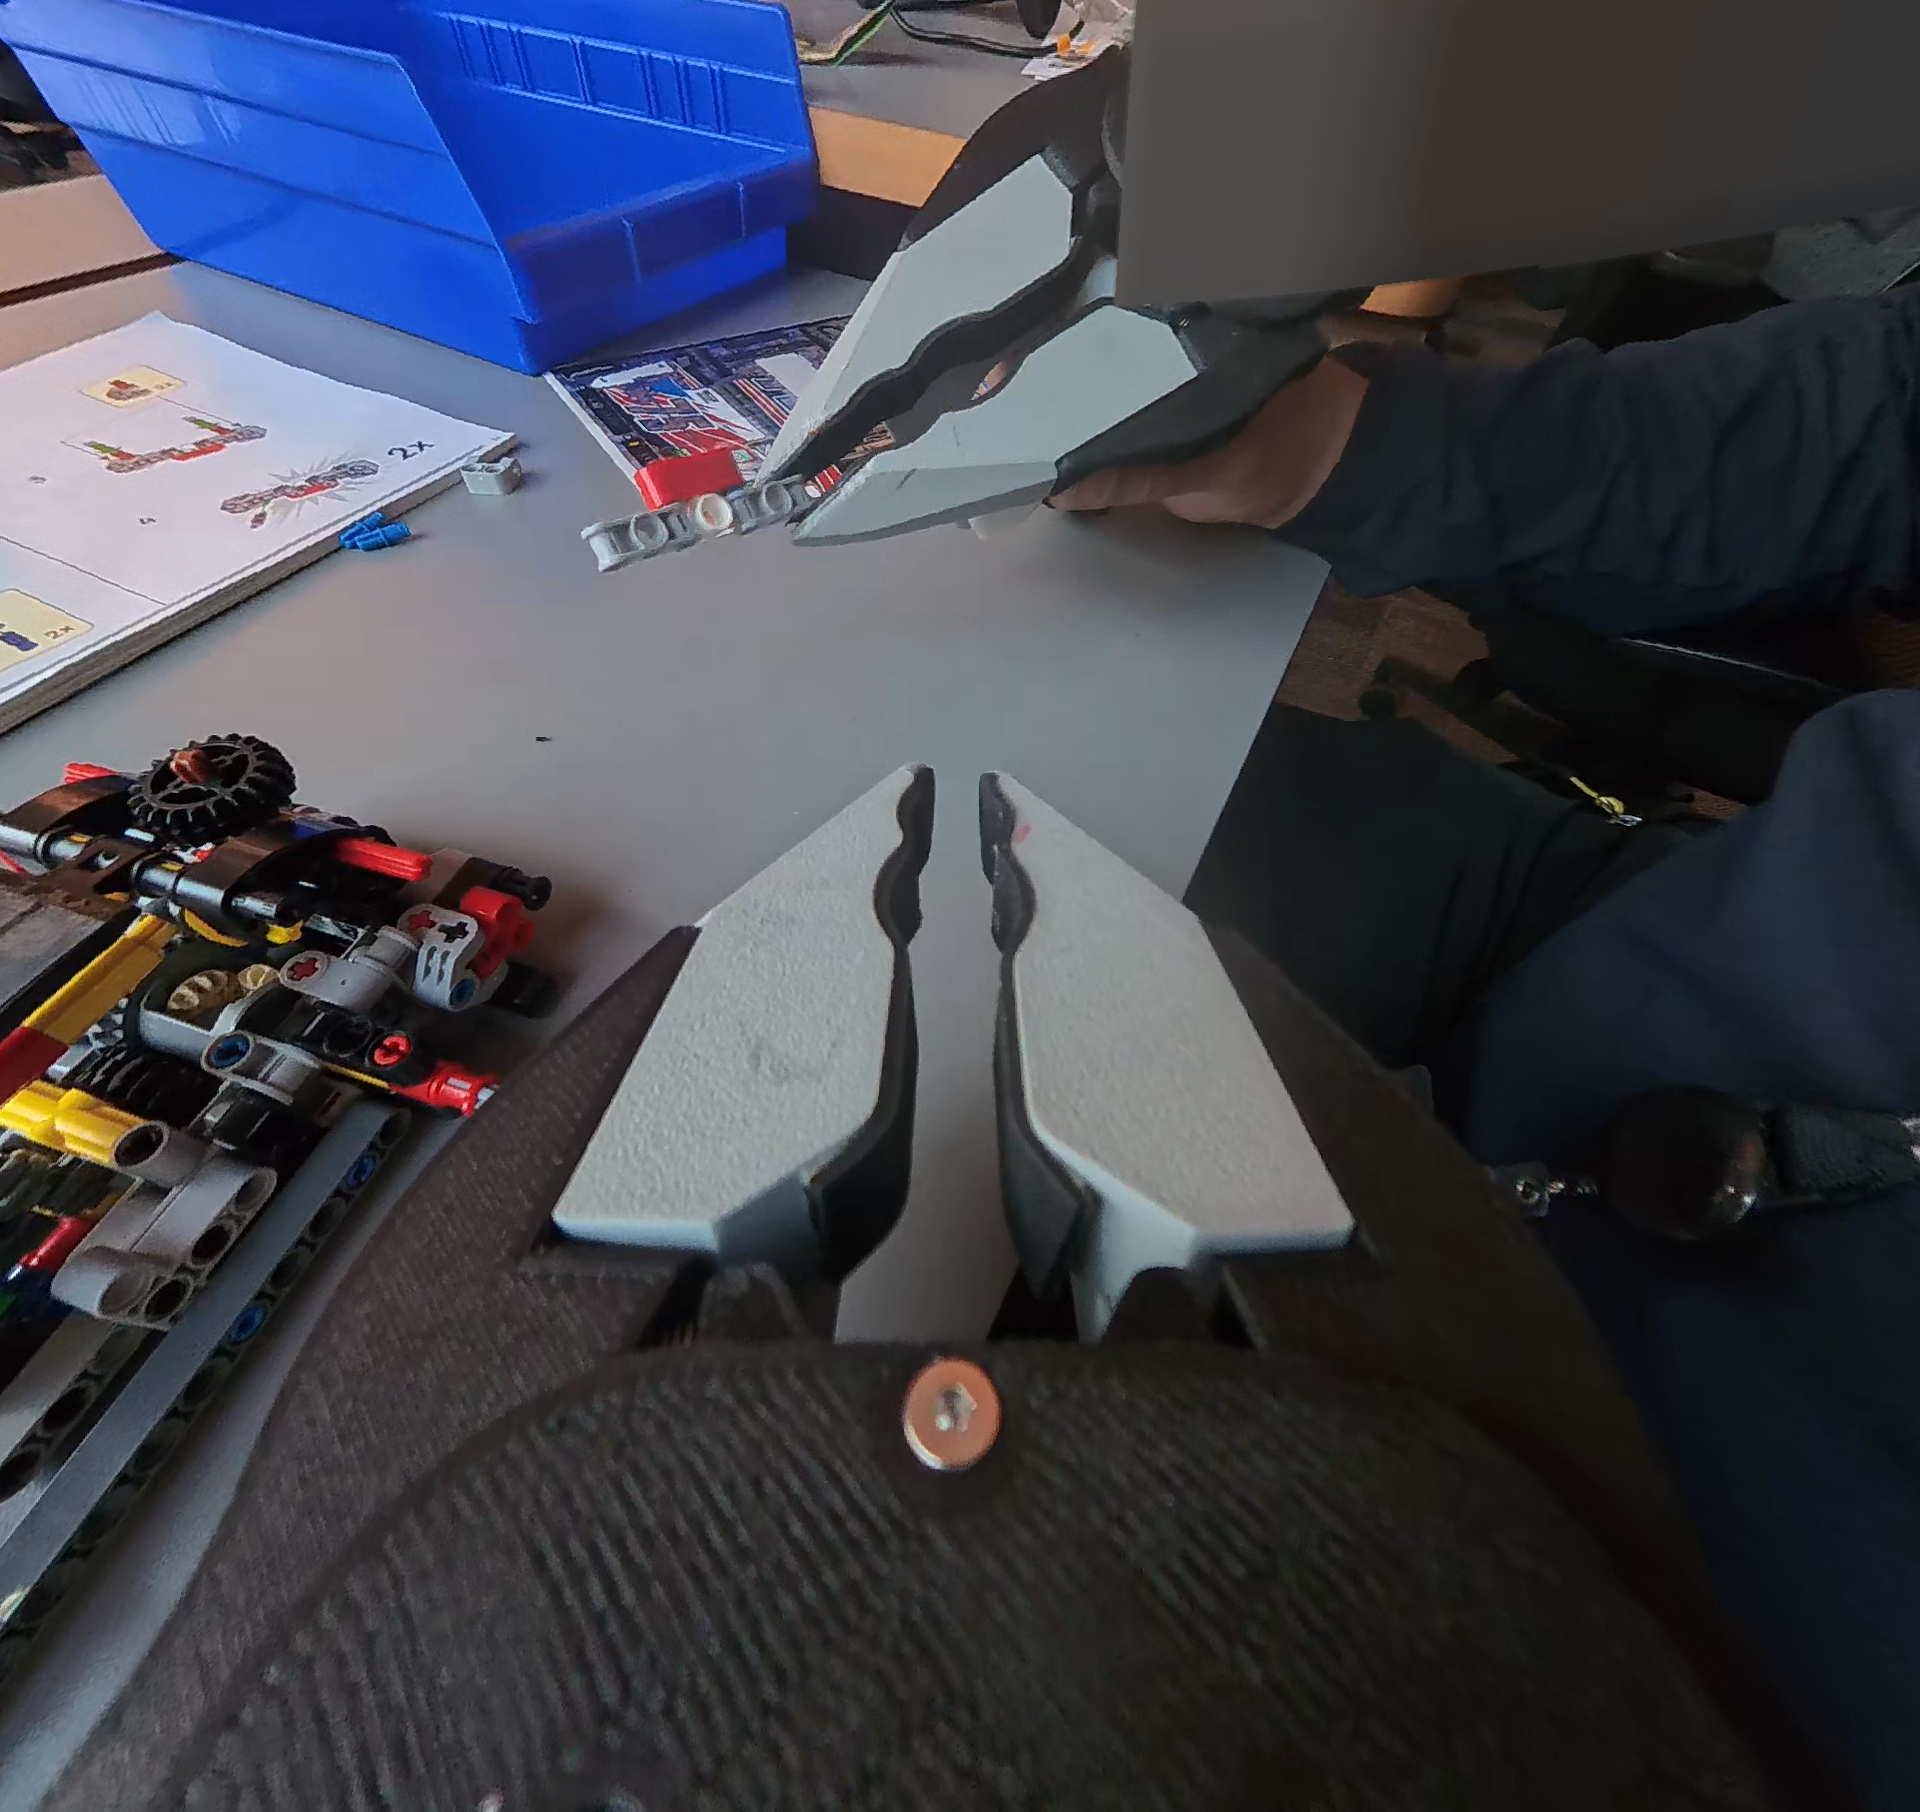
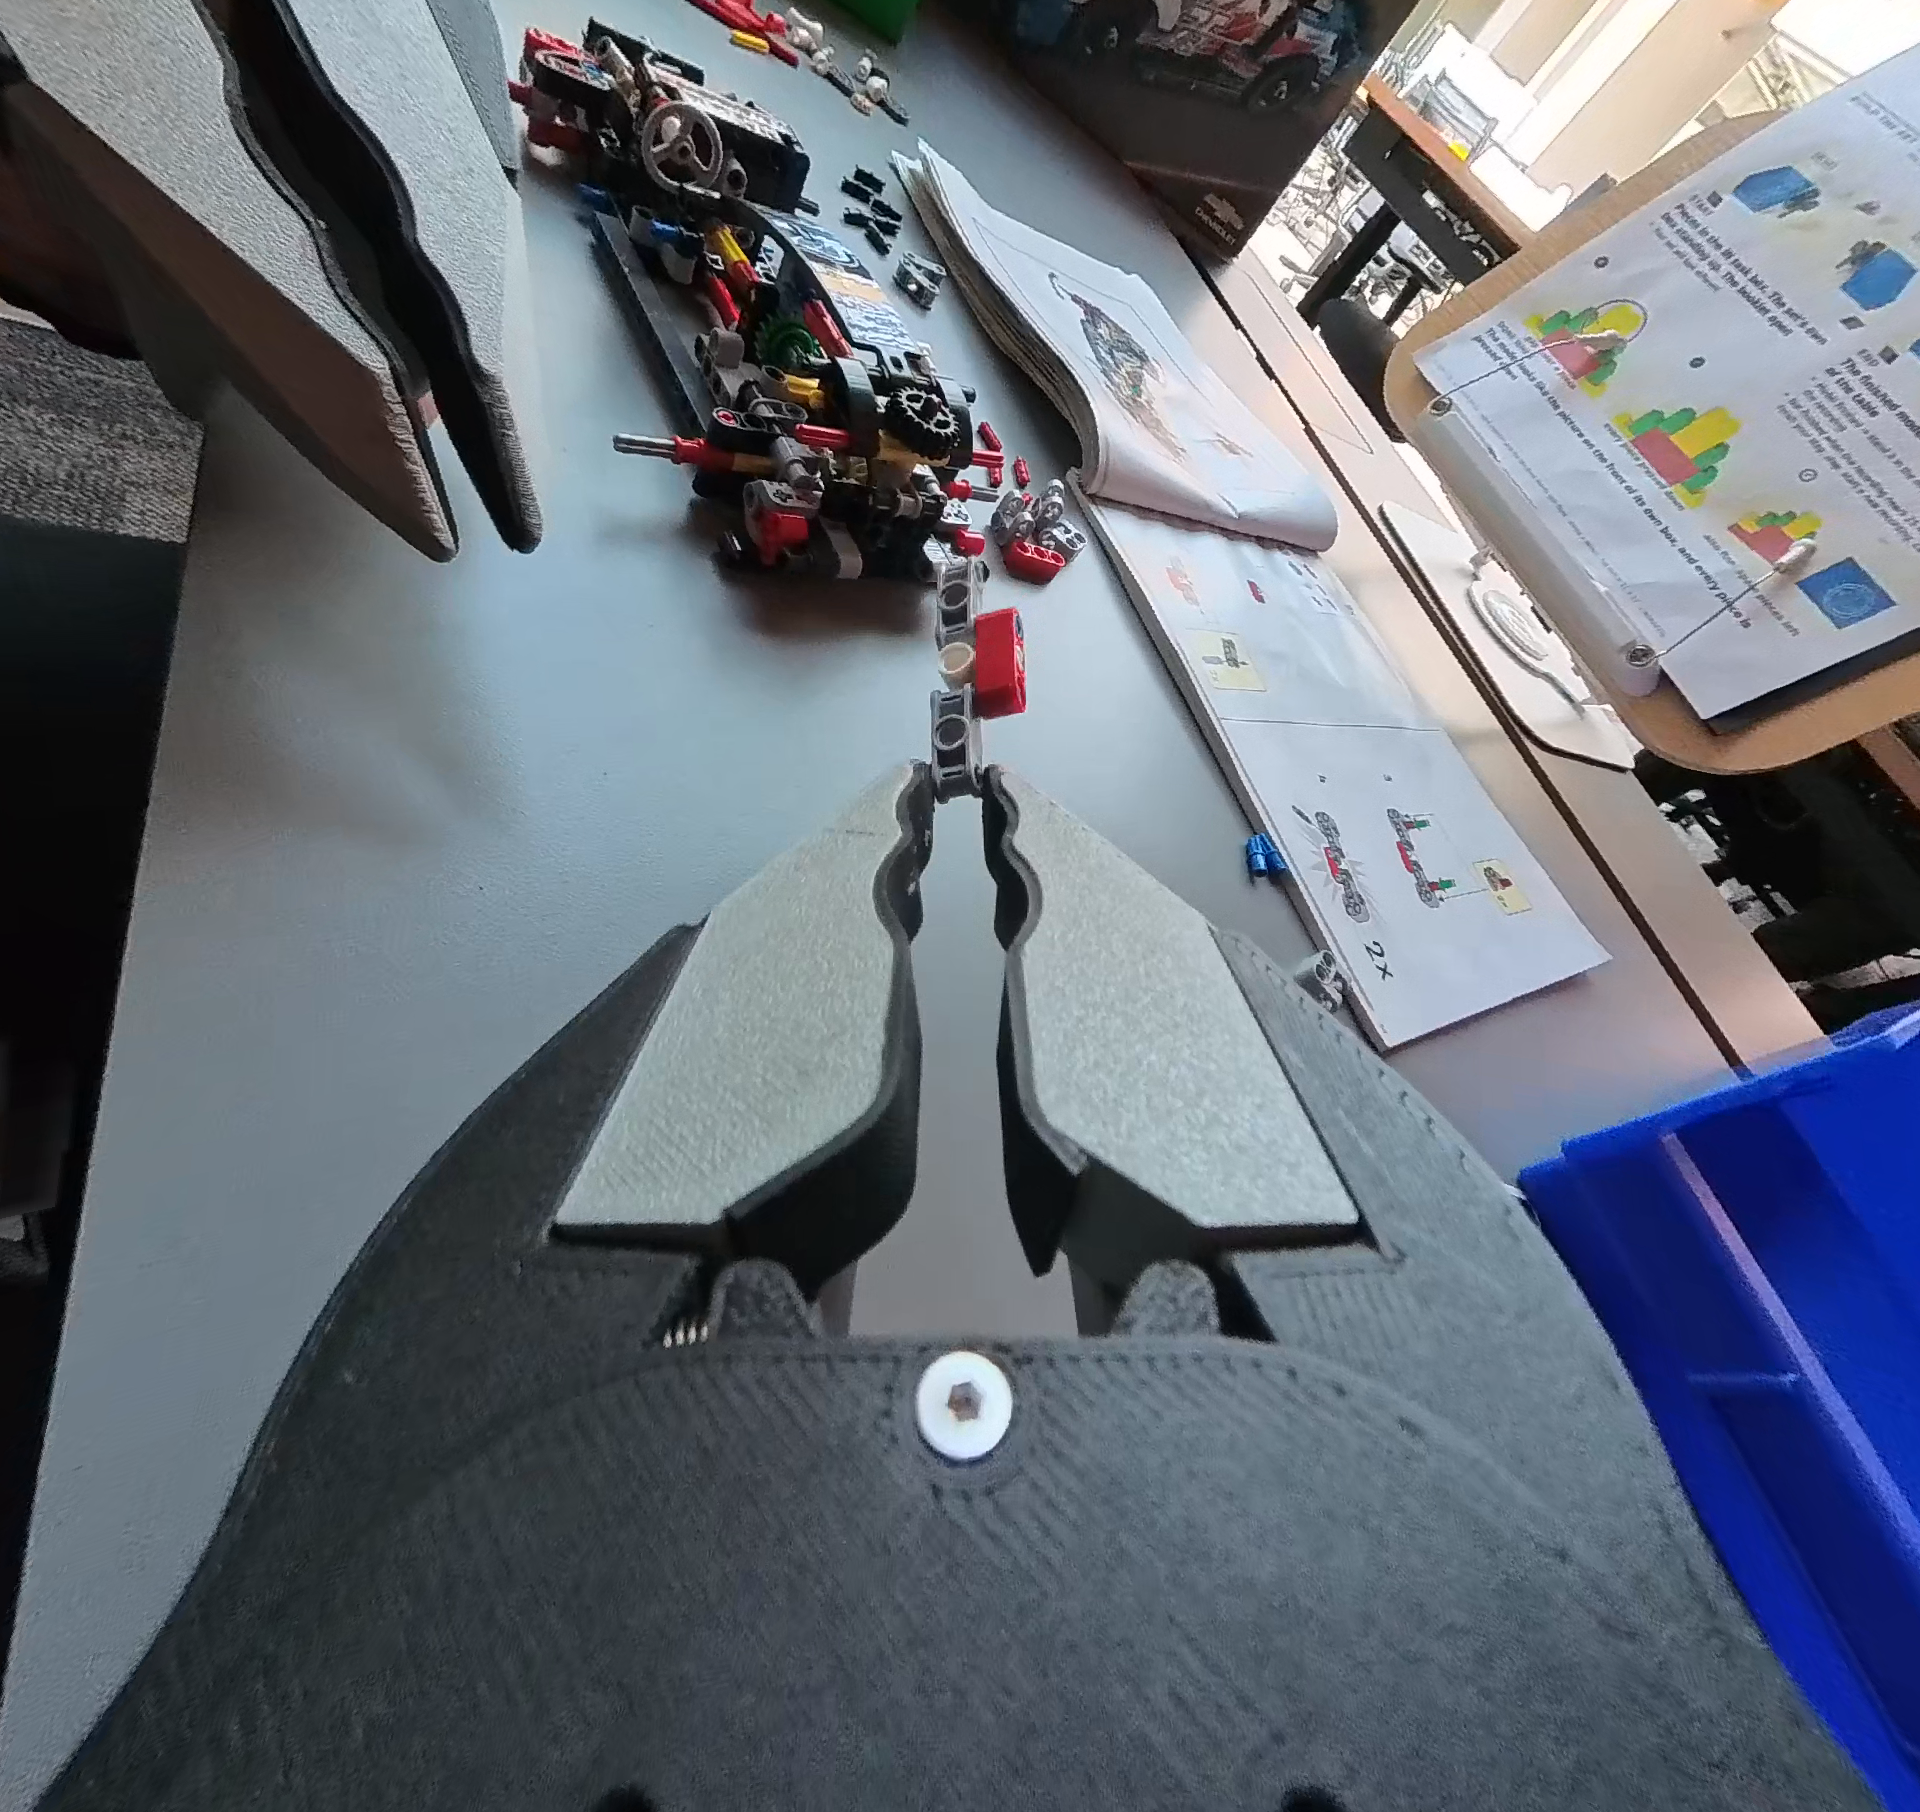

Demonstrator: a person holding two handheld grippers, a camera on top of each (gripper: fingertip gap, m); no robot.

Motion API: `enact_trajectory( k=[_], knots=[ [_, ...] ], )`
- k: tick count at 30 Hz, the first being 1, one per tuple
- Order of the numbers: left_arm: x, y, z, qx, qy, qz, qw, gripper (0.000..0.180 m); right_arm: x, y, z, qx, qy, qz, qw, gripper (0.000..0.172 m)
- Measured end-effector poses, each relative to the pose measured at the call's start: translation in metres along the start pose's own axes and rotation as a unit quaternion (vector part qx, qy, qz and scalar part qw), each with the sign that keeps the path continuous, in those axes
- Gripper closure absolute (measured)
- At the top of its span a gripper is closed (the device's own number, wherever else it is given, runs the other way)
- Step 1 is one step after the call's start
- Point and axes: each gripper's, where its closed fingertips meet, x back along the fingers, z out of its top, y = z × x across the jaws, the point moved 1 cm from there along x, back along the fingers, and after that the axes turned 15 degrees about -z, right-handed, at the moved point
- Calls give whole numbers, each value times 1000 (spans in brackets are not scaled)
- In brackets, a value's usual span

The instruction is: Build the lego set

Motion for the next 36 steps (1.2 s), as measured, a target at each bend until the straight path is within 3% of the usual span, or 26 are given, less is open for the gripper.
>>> enact_trajectory(
  k=[26,30,32,36],
  knots=[
    [-1,1,-1,-3,-3,-1,1000,175,-2,2,-4,-4,-11,-5,1000,166],
    [-1,0,-1,-4,-5,2,1000,174,0,6,-1,-64,-13,18,998,166],
    [0,-2,1,-9,-2,16,1000,174,1,2,-4,-123,-43,70,989,166],
    [6,-8,12,-63,-34,63,995,166,14,-12,-3,-285,-120,223,924,166]
  ],
)
